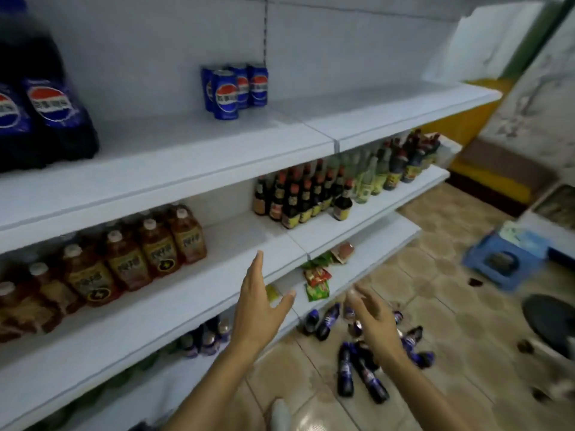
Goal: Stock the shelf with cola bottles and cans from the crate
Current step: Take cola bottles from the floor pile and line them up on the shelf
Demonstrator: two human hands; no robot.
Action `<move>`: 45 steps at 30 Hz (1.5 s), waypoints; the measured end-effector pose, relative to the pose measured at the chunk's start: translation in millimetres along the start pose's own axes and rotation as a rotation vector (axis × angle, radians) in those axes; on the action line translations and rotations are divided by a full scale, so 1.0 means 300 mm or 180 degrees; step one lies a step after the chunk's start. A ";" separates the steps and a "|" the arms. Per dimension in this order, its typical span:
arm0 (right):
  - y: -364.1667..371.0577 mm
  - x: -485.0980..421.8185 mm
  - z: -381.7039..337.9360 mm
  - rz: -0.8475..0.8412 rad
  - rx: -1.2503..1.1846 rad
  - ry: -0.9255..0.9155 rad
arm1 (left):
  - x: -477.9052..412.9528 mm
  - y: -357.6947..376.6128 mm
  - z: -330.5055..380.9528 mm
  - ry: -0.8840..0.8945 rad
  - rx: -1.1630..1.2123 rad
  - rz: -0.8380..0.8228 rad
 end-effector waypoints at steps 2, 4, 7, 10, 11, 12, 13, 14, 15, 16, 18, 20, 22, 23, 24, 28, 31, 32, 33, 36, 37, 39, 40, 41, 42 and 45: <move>-0.144 0.059 0.066 0.0360 -0.0025 0.0167 | 0.032 0.122 -0.020 -0.0089 -0.0029 -0.0338; -0.264 0.100 0.122 0.0582 0.0043 0.0334 | 0.054 0.230 -0.027 -0.0223 -0.0106 -0.0629; -0.404 0.136 0.207 0.0816 0.0006 0.0611 | 0.061 0.386 -0.020 -0.0380 -0.0103 -0.0984; -0.517 0.142 0.296 0.0949 -0.0042 0.0911 | 0.044 0.553 -0.001 -0.0552 -0.0082 -0.1292; -0.560 0.138 0.335 0.0967 -0.0083 0.1043 | 0.034 0.618 -0.003 -0.0609 -0.0115 -0.1381; -0.604 0.130 0.374 0.0980 -0.0123 0.1156 | 0.024 0.686 -0.007 -0.0661 -0.0165 -0.1463; -0.649 0.121 0.413 0.0980 -0.0139 0.1263 | 0.014 0.758 -0.006 -0.0728 -0.0198 -0.1574; -0.698 0.108 0.457 0.0972 -0.0141 0.1368 | 0.003 0.834 0.000 -0.0787 -0.0206 -0.1674; -0.752 0.091 0.504 0.0964 -0.0131 0.1490 | -0.011 0.915 0.003 -0.0862 -0.0199 -0.1756; -0.808 0.067 0.552 0.0969 -0.0115 0.1599 | -0.029 0.998 0.010 -0.0937 -0.0186 -0.1826; -0.922 0.006 0.657 0.0881 -0.0037 0.1825 | -0.073 1.168 0.012 -0.1124 -0.0147 -0.1936; -1.025 -0.059 0.770 0.0642 0.0147 0.2074 | -0.117 1.328 -0.009 -0.1439 -0.0089 -0.2012; -1.103 -0.120 0.875 0.0346 0.0348 0.2300 | -0.150 1.470 -0.058 -0.1725 -0.0041 -0.2040; -1.131 -0.153 0.930 0.0178 0.0439 0.2384 | -0.162 1.527 -0.094 -0.1801 -0.0069 -0.2059; -1.153 -0.189 0.985 -0.0010 0.0553 0.2440 | -0.172 1.574 -0.130 -0.1836 -0.0138 -0.2048; -1.165 -0.350 1.232 -0.0775 0.1080 0.2666 | -0.183 1.710 -0.325 -0.2025 -0.0326 -0.1959; -1.096 -0.464 1.486 -0.1070 0.1501 0.2807 | -0.156 1.814 -0.544 -0.2571 -0.0130 -0.2009; -1.063 -0.500 1.581 -0.1163 0.1709 0.2835 | -0.147 1.861 -0.630 -0.2880 0.0050 -0.1937; -1.027 -0.534 1.675 -0.1261 0.1958 0.2848 | -0.143 1.913 -0.707 -0.3171 0.0270 -0.1799; -0.909 -0.625 1.954 -0.1396 0.2443 0.2871 | -0.164 2.097 -0.967 -0.3790 0.0453 -0.1109; -0.865 -0.654 2.048 -0.1398 0.2534 0.2837 | -0.175 2.168 -1.055 -0.3912 0.0594 -0.1003; -0.786 -0.697 2.223 -0.1357 0.2664 0.2780 | -0.190 2.310 -1.205 -0.4037 0.0708 -0.1152; -0.754 -0.712 2.310 -0.1293 0.2682 0.2748 | -0.197 2.381 -1.287 -0.4004 0.0759 -0.1196; -0.723 -0.725 2.392 -0.1228 0.2673 0.2731 | -0.199 2.439 -1.365 -0.3968 0.0795 -0.1212; -0.696 -0.735 2.472 -0.1143 0.2648 0.2738 | -0.204 2.495 -1.430 -0.3907 0.0747 -0.1281; -0.639 -0.750 2.680 -0.0875 0.2605 0.2735 | -0.202 2.631 -1.602 -0.3751 0.0633 -0.1391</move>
Point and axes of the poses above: each hand's wrist, its own x-axis away from the middle knuckle, its own y-axis out of the palm, z = x × y, the point moved 2 cm from there along -x, towards the middle knuckle, and after that the axes turned 3 degrees about -z, right-handed, at the moved point
